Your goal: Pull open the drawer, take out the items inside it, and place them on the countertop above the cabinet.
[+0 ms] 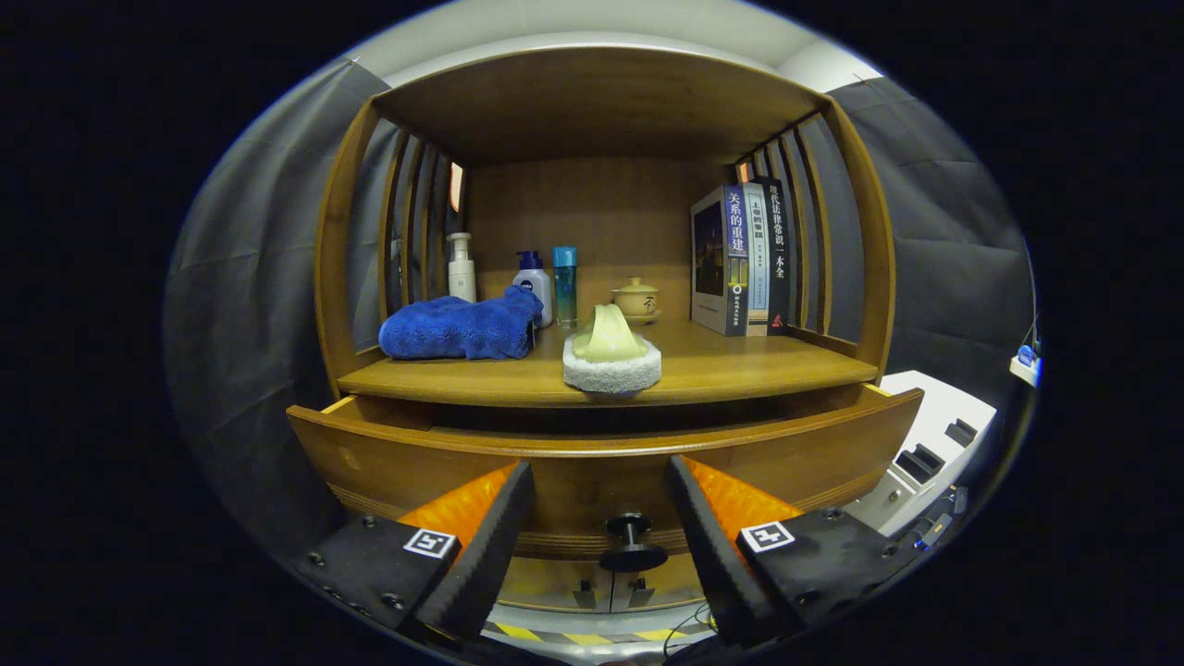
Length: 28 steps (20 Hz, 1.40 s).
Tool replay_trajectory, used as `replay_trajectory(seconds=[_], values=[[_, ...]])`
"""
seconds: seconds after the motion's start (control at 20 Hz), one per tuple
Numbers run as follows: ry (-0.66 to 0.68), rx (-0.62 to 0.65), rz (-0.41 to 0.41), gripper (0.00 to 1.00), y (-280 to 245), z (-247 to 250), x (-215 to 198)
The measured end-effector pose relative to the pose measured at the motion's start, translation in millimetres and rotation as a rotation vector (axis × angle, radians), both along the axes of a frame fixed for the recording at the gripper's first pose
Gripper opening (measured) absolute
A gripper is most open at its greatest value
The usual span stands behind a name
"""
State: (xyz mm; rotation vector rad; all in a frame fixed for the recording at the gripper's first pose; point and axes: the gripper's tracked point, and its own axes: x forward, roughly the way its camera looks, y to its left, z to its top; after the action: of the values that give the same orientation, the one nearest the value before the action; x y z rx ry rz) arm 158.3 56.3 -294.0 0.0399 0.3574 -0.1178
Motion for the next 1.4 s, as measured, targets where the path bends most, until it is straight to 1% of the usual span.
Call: replay_trajectory(seconds=[0.45, 0.9, 1.0, 1.15, 1.4], values=[[0.007, -0.073, 0.008, 0.98, -5, -10, 46], [0.000, -0.077, 0.003, 0.98, -6, -9, 46], [0.015, -0.077, 0.002, 0.98, -5, -9, 38], [-0.011, -0.071, 0.012, 0.98, 2, 10, 21], [-0.062, -0.094, 0.078, 0.98, 16, 86, -12]])
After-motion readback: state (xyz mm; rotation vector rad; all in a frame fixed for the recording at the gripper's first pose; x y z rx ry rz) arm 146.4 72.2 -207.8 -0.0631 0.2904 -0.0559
